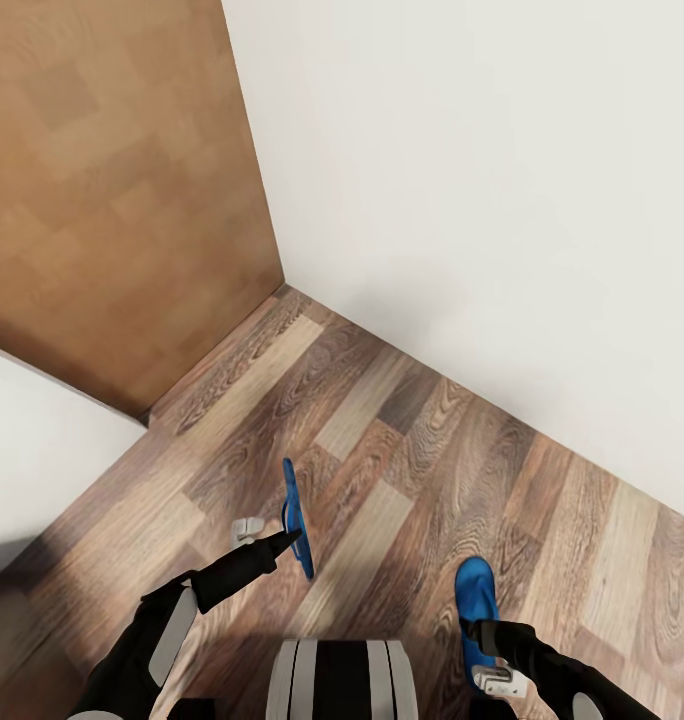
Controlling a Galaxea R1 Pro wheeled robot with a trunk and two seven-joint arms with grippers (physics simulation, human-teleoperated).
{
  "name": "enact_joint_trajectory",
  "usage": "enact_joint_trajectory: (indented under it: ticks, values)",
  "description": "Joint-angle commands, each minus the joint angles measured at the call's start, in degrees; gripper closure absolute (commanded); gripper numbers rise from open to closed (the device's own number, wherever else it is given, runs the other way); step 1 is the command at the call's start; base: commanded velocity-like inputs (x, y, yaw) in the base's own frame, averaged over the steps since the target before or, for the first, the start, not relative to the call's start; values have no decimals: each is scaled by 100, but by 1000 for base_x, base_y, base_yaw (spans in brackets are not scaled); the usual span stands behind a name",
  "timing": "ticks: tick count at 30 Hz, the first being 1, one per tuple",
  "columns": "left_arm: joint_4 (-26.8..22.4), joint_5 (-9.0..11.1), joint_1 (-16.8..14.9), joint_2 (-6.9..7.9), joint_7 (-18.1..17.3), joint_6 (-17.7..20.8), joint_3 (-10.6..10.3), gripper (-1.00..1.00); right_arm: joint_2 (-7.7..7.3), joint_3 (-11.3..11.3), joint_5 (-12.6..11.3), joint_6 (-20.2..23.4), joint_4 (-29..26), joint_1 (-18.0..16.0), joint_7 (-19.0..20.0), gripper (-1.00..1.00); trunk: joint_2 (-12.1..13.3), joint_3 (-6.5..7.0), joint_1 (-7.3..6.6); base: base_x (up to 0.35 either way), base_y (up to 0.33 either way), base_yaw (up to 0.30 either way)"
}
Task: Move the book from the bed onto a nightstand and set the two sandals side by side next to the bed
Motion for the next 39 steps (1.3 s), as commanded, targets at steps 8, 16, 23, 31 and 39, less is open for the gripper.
enact_joint_trajectory:
  ticks: [8, 16, 23, 31, 39]
  values:
    - [-1, 29, -1, -5, -27, 55, 19, 100, 1, 12, 61, -9, -6, -2, -21, -100, -4, -48, 4, 0, 0, 0]
    - [-1, 32, -1, -5, -27, 55, 14, 100, 0, 11, 61, -9, -6, -3, -21, -100, -4, -48, 4, 0, 0, 0]
    - [-1, 32, -1, -5, -27, 55, 11, 100, 4, 11, 61, -9, -6, -3, -21, -100, -9, -137, 14, 0, 0, 0]
    - [-1, 32, -1, -5, -27, 55, 12, 100, -3, 11, 61, -9, -6, -2, -21, -100, -13, -203, 22, 0, 0, 0]
    - [-1, 32, -1, -5, -27, 55, 13, 100, -2, 11, 61, -9, -6, -2, -21, -100, -13, -203, 22, 0, 0, 0]
